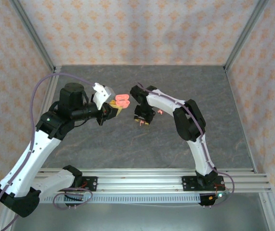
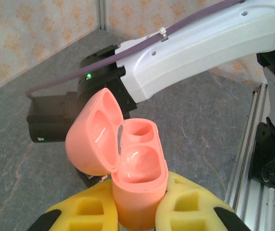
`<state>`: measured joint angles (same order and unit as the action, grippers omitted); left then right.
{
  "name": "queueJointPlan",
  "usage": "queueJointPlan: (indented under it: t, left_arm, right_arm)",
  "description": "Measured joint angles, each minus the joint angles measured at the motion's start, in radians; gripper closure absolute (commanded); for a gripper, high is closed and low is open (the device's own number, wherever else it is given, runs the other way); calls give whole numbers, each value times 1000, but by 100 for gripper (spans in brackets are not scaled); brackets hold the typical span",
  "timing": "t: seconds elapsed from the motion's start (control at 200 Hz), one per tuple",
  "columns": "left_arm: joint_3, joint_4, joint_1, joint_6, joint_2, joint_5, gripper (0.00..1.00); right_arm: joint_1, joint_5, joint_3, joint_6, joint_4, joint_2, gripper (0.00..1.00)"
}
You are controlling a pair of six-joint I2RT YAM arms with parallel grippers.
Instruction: Insert wireless bluetooth earbuds into charging case
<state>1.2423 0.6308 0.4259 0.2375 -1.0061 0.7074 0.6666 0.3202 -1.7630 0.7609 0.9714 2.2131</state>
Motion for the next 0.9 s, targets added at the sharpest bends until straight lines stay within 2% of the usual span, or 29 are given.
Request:
queueJointPlan:
  t: [0.495,0.716,0.901]
  left_arm:
    - [0,4,0,20,-10,18,100]
    - [0,8,0,26,-10,18,100]
    - [0,8,0,26,-10,18,100]
  right_arm:
    - [0,-3,20,2,-23,-5,59]
    - [0,-3,13,-16,-23,-5,70]
    - [-2,-3,13,-39,-23,-5,74]
